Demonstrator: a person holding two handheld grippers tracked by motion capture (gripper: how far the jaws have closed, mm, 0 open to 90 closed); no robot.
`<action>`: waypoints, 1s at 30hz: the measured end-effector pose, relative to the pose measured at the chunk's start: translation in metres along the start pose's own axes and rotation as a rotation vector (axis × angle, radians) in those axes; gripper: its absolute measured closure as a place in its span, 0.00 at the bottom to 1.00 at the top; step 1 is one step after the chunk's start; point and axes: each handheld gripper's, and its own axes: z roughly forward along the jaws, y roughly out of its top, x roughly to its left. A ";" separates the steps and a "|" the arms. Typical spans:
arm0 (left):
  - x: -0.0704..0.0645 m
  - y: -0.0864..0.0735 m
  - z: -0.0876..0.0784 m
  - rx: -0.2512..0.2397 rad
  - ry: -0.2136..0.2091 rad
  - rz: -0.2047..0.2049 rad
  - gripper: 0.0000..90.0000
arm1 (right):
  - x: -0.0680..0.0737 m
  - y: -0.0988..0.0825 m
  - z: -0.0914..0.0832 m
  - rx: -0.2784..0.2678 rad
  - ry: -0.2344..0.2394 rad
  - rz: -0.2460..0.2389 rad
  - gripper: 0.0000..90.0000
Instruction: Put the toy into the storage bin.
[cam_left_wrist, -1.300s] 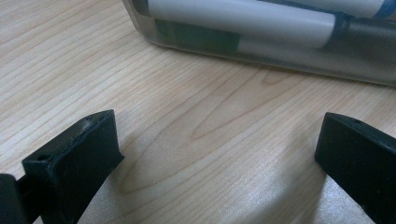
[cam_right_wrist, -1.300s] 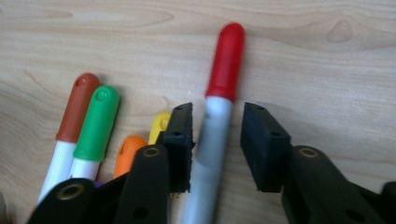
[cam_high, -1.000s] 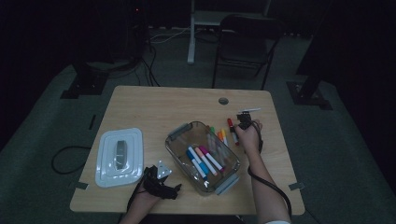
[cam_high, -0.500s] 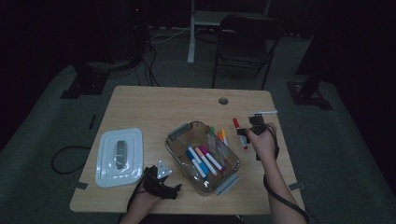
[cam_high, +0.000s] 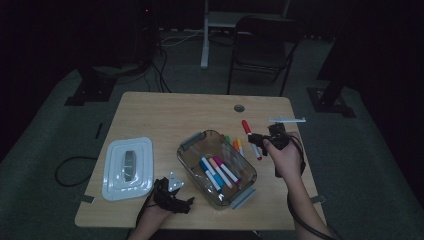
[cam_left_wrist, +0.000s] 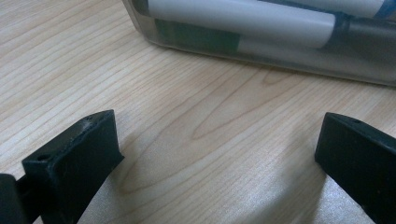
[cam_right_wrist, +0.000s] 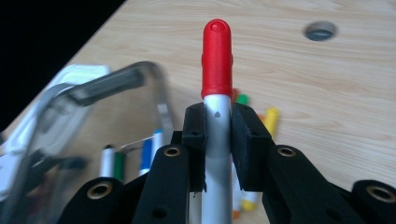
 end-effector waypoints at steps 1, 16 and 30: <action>0.000 0.000 0.000 0.001 -0.001 0.000 0.01 | 0.006 0.000 -0.002 0.002 0.013 -0.014 0.85; 0.000 0.000 0.000 0.003 -0.002 0.001 0.01 | 0.083 -0.002 0.002 0.099 0.257 -0.138 0.85; 0.000 0.000 0.000 0.003 -0.002 0.001 0.01 | 0.117 -0.025 0.077 0.318 0.266 -0.203 0.85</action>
